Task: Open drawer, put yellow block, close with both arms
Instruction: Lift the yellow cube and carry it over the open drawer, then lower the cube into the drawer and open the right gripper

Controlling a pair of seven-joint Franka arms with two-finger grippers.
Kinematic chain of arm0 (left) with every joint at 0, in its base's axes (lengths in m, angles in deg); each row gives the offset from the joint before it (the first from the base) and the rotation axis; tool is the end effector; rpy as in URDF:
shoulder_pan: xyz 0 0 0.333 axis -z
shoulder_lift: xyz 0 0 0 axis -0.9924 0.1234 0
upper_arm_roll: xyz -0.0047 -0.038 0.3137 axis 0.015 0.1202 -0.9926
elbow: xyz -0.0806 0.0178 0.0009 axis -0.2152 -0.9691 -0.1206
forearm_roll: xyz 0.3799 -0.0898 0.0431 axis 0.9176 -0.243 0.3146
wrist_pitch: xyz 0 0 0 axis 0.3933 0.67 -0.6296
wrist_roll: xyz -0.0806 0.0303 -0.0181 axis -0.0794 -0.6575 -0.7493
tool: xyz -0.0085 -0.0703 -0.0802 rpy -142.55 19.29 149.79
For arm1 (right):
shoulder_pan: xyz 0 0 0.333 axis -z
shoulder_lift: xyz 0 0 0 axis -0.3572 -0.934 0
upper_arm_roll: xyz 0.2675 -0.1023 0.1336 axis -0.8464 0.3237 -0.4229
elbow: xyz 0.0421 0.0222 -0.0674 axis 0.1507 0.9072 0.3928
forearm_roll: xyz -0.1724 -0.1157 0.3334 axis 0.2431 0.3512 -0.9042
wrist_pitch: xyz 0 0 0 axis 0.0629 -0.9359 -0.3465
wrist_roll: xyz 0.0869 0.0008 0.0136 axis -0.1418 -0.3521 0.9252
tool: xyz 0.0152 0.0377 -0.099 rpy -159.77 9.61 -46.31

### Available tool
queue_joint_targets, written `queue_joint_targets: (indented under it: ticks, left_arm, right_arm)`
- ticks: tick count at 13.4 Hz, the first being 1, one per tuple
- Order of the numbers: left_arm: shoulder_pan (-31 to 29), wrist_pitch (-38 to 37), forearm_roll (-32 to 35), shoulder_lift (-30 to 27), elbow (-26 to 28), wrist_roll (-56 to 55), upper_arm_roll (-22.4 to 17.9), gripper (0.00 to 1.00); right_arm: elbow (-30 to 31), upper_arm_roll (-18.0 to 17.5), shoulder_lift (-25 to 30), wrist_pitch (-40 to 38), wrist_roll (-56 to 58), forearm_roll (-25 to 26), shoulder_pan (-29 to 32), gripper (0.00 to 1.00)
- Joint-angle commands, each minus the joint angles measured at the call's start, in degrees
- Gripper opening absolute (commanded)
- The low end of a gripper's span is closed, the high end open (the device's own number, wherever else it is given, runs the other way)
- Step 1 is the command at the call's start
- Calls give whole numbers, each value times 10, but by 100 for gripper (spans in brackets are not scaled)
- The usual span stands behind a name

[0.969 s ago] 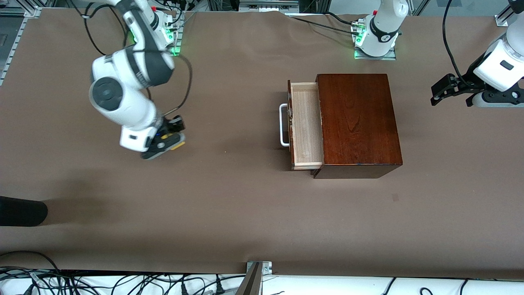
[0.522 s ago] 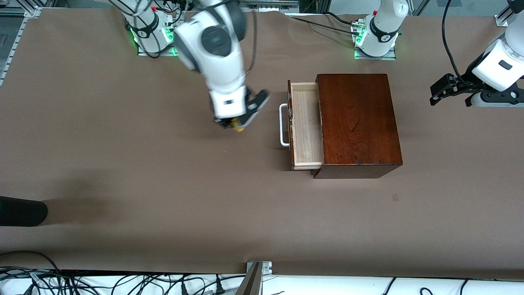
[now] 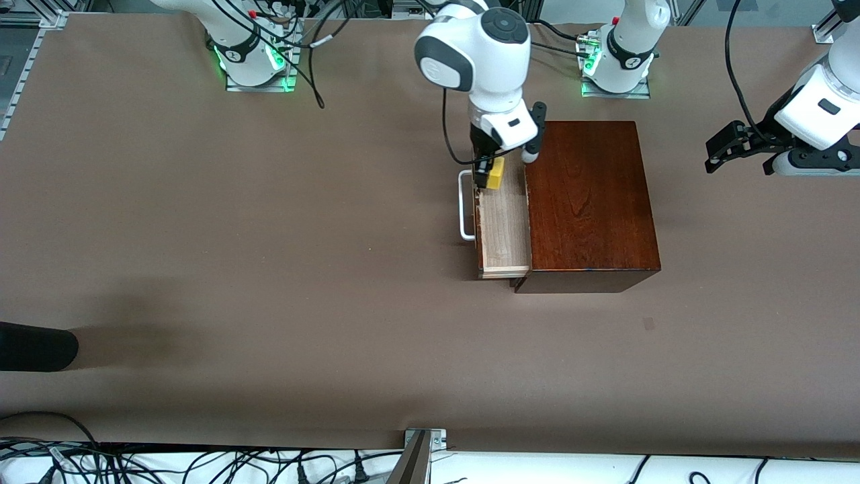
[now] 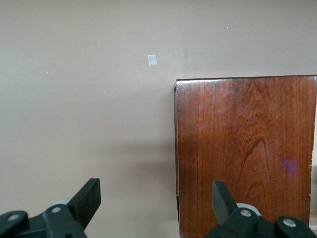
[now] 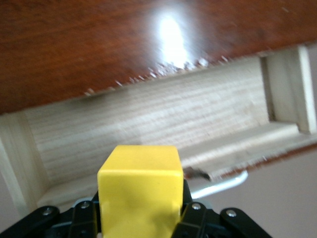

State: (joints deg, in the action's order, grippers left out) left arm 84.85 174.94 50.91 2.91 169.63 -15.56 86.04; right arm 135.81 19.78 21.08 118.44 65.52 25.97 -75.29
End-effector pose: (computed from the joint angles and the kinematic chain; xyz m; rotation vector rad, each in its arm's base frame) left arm 0.5345 -0.0283 0.5959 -3.1027 -0.0054 0.0293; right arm 0.4160 0.6471 0.3780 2.3553 1.9142 0.2357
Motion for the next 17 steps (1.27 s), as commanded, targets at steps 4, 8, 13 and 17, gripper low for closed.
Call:
queue_joint_targets:
  ticks: [4,8,13,17]
  left_arm:
    - [4,-4,4,2,-9,-4,-1,100]
    - [4,-4,4,2,-9,-4,-1,100]
    - [4,-4,3,2,-9,-4,-1,100]
    - [4,-4,4,2,-9,-4,-1,100]
  right_arm:
    - [-38,4,-22,1,52,46,-30,0]
    - [-35,4,-39,1,57,60,-35,0]
    - [-35,4,-56,5,80,59,-33,0]
    - [-34,4,-69,10,81,60,-33,0]
